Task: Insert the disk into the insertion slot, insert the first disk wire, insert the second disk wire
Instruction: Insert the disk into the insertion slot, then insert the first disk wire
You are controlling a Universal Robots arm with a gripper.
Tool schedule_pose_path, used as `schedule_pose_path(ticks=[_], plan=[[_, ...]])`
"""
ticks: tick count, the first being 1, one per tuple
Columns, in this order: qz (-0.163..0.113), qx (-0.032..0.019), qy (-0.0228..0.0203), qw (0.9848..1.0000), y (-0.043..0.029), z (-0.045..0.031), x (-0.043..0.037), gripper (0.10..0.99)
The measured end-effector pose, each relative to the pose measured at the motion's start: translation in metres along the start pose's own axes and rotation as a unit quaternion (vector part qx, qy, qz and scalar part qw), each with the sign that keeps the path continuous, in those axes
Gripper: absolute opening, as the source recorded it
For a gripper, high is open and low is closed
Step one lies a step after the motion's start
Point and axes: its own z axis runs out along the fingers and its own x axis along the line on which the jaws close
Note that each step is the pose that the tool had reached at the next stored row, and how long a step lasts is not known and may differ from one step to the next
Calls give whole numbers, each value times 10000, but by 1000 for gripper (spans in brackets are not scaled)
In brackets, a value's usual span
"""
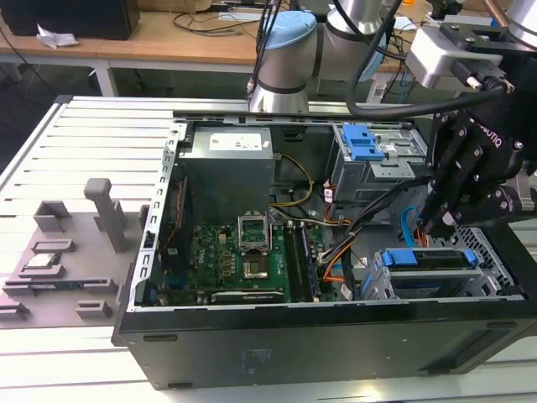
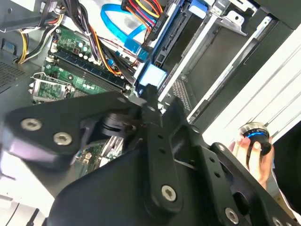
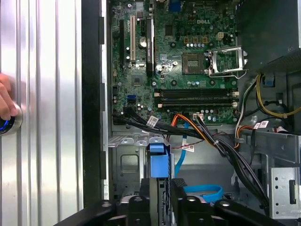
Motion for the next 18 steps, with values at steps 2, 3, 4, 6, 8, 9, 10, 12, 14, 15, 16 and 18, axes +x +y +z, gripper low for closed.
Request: schedule_pose_path(ticks=[2, 3, 4, 6, 8, 9, 10, 12, 14, 15, 16, 18], plan=[[0, 0, 0, 10000, 0, 0, 0, 235], [0, 0, 0, 10000, 0, 0, 0, 176], [0, 0, 1, 10000, 0, 0, 0, 114], [0, 0, 1, 10000, 0, 0, 0, 106], [0, 0, 2, 10000, 0, 0, 0, 106], [0, 0, 2, 10000, 0, 0, 0, 106], [0, 0, 2, 10000, 0, 0, 0, 106], [0, 0, 2, 10000, 0, 0, 0, 106], [0, 0, 2, 10000, 0, 0, 0, 106], [0, 0, 3, 10000, 0, 0, 0, 106], [0, 0, 3, 10000, -2, 1, 0, 106], [0, 0, 3, 10000, -59, 5, -1, 106]])
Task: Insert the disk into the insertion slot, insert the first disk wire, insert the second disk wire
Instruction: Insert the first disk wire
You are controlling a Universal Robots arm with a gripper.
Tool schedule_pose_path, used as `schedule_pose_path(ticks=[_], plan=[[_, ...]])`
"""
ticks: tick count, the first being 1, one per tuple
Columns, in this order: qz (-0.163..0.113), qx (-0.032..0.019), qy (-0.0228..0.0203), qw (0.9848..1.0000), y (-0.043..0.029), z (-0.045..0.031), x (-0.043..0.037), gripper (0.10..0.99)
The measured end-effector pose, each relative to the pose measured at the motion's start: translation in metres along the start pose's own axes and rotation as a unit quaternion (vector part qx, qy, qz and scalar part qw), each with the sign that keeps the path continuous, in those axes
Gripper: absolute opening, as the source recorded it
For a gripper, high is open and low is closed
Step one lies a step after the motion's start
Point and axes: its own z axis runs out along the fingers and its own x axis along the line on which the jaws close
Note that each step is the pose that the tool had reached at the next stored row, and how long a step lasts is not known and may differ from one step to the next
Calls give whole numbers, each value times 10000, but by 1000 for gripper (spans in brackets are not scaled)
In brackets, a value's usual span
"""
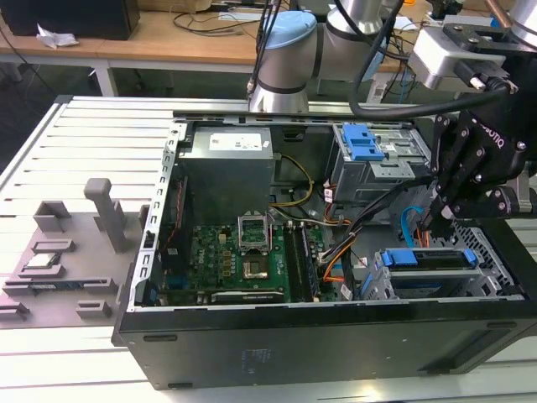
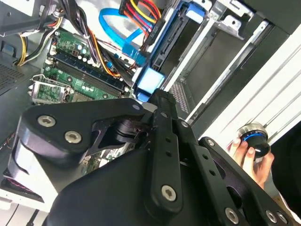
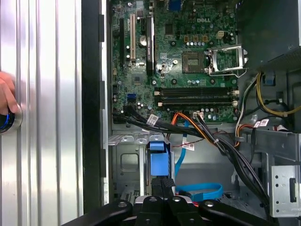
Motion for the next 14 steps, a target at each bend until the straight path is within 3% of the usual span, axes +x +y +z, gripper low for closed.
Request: schedule_pose_path(ticks=[7, 8, 11, 14], plan=[[0, -5, 2, 10000, -185, 53, -45, 106], [0, -7, 3, 10000, -247, 67, -84, 106], [0, -9, 4, 10000, -323, 89, -161, 106], [0, -10, 4, 10000, -385, 118, -325, 106]])
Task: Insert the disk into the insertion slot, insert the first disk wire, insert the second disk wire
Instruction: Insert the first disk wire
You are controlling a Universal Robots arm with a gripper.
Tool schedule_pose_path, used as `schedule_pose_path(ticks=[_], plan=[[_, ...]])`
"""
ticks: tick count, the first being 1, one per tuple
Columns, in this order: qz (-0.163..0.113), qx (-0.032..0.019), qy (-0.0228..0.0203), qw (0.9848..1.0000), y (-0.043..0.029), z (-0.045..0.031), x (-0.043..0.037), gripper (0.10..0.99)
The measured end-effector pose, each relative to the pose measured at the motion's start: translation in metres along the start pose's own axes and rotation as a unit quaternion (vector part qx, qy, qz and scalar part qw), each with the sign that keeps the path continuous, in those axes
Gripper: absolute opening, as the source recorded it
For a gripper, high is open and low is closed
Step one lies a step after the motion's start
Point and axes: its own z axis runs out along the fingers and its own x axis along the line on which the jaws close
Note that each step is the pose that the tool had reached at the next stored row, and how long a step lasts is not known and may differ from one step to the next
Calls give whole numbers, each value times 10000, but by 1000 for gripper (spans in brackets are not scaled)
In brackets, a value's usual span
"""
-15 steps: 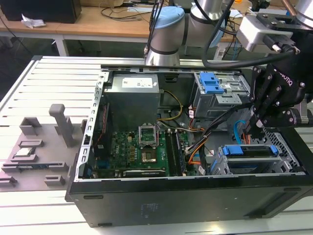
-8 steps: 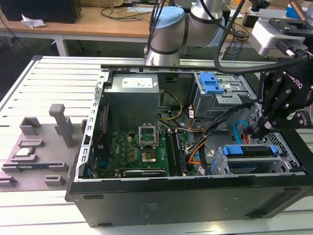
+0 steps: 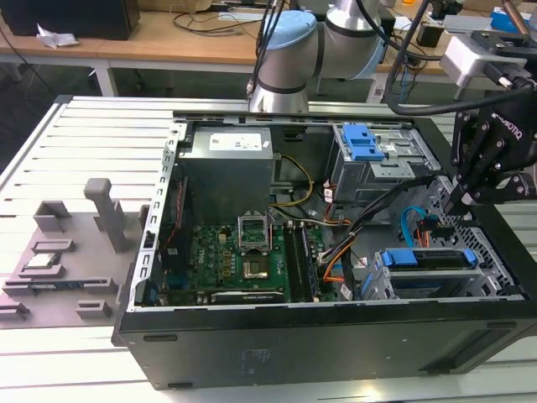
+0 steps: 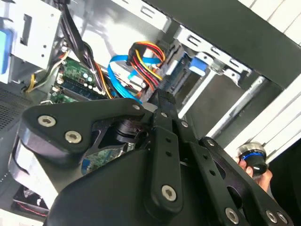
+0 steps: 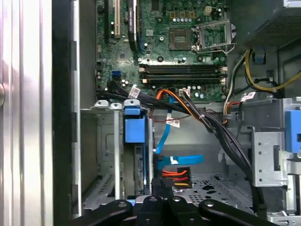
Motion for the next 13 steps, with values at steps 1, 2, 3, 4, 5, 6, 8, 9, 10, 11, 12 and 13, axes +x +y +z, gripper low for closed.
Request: schedule_pose_path(ticks=[1, 2, 3, 4, 5, 6, 8, 9, 10, 11, 12, 13], plan=[[0, 0, 0, 10000, -5, 5, -43, 106], [-1, 0, 1, 10000, -6, 8, -63, 106], [0, 0, 1, 10000, -6, 12, -74, 106], [0, 0, 0, 10000, -6, 25, -88, 106], [-1, 0, 0, 10000, -8, 43, -93, 106], [-1, 0, 0, 10000, -9, 60, -93, 106], [0, 0, 2, 10000, -11, 81, -87, 106], [-1, 0, 6, 10000, -14, 88, -82, 106], [-1, 0, 11, 10000, -18, 94, -76, 106], [0, 1, 25, 10000, -20, 101, -66, 106], [1, 1, 37, 10000, -21, 105, -53, 106], [2, 1, 71, 10000, -22, 110, -34, 106]])
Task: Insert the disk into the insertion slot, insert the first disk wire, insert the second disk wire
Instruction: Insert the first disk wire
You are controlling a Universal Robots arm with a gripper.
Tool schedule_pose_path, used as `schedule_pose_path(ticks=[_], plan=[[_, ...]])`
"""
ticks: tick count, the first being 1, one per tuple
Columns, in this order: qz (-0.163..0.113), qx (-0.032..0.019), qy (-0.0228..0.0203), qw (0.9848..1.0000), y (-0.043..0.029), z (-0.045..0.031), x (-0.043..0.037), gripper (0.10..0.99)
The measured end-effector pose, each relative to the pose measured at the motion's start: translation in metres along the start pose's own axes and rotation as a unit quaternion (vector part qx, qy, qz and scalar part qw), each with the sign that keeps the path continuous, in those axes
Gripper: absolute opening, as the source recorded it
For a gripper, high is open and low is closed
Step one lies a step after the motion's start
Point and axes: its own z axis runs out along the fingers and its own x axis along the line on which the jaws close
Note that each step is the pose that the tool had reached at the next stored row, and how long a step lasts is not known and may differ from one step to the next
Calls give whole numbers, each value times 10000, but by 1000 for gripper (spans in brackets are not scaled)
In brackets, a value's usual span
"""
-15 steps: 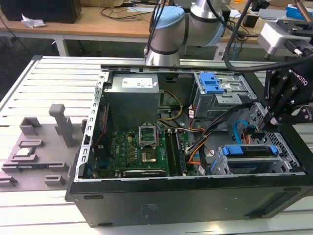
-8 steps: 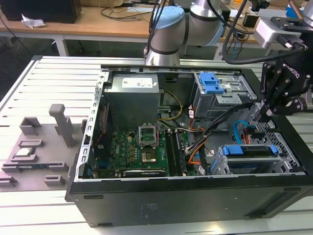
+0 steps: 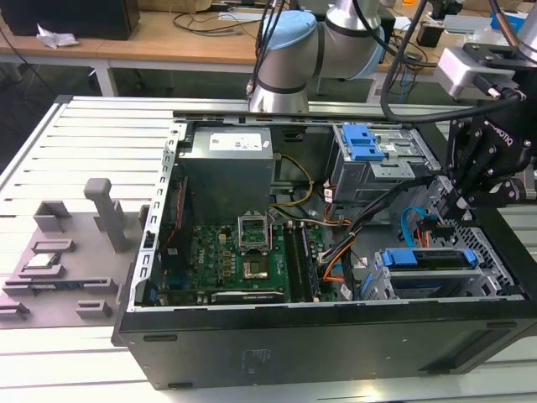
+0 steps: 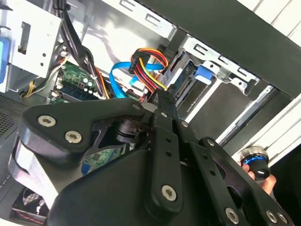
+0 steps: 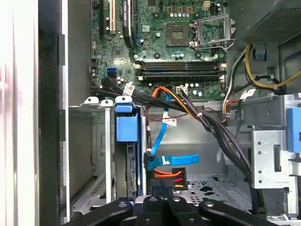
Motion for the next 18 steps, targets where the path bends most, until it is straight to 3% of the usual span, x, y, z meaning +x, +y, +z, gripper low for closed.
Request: schedule_pose_path(ticks=[1, 8, 11, 12, 13, 18], plan=[[1, 0, 17, 10000, 0, 1, 6, 106], [1, 0, 17, 10000, 0, 1, 7, 114], [1, 0, 17, 10000, 0, 1, 8, 298], [1, 0, 17, 10000, 0, 1, 8, 298], [1, 0, 17, 10000, 0, 1, 8, 361], [1, 1, 21, 10000, -1, 31, 8, 361]])
